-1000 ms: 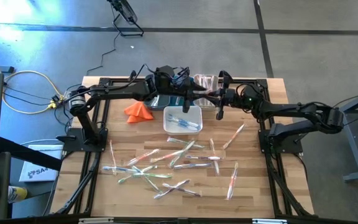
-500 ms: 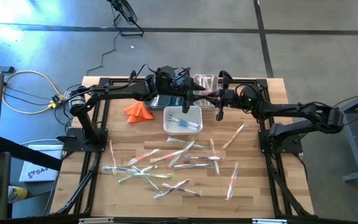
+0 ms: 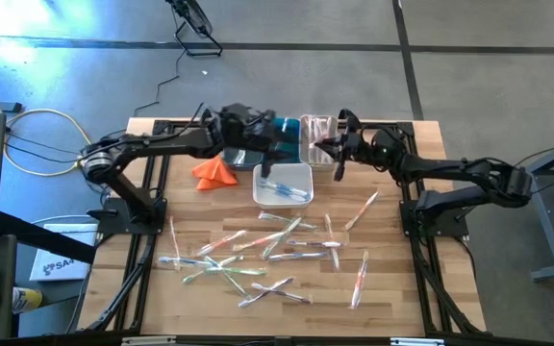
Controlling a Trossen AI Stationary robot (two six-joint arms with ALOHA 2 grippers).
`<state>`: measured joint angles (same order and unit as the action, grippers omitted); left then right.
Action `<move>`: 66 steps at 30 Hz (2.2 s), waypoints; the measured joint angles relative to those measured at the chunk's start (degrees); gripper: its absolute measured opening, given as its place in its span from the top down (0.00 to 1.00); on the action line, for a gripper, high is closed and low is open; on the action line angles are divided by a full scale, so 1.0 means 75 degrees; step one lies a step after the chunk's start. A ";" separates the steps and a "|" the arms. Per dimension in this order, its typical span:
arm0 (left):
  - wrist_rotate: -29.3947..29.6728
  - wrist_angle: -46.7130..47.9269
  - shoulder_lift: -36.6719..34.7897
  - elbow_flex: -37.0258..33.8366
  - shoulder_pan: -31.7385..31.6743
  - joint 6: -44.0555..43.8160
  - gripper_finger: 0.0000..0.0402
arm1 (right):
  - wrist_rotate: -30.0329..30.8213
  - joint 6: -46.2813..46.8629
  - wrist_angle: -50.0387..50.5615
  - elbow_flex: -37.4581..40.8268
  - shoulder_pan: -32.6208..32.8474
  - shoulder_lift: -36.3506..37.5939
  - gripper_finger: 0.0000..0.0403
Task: Pick & Place Toothbrushes
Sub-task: Put the orange toothbrush into the gray bin
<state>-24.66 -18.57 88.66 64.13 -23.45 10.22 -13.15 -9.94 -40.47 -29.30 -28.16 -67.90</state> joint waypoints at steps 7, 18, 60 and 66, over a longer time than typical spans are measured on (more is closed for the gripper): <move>0.0046 -0.0763 -0.1262 -0.1946 -0.0591 -0.0399 0.58 | 0.0560 0.0527 0.0155 0.0000 -0.0267 0.0000 0.95; 0.0329 -0.1774 -0.2963 -0.4137 -0.1190 -0.0600 0.58 | 0.1398 0.1214 0.0286 0.0000 -0.0260 0.0000 0.98; 0.2041 -0.2165 -0.4170 -0.5026 -0.1675 0.0388 0.58 | 0.3461 0.5154 0.2741 -0.2031 -0.0072 -0.3264 0.97; 0.2053 -0.2122 -0.4147 -0.5023 -0.1675 0.0396 0.58 | 0.3316 0.5354 0.2754 -0.2031 -0.0120 -0.3261 0.97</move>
<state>-9.26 -34.48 57.56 26.46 -36.01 13.19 11.73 30.22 -19.81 -44.53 -29.06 -92.36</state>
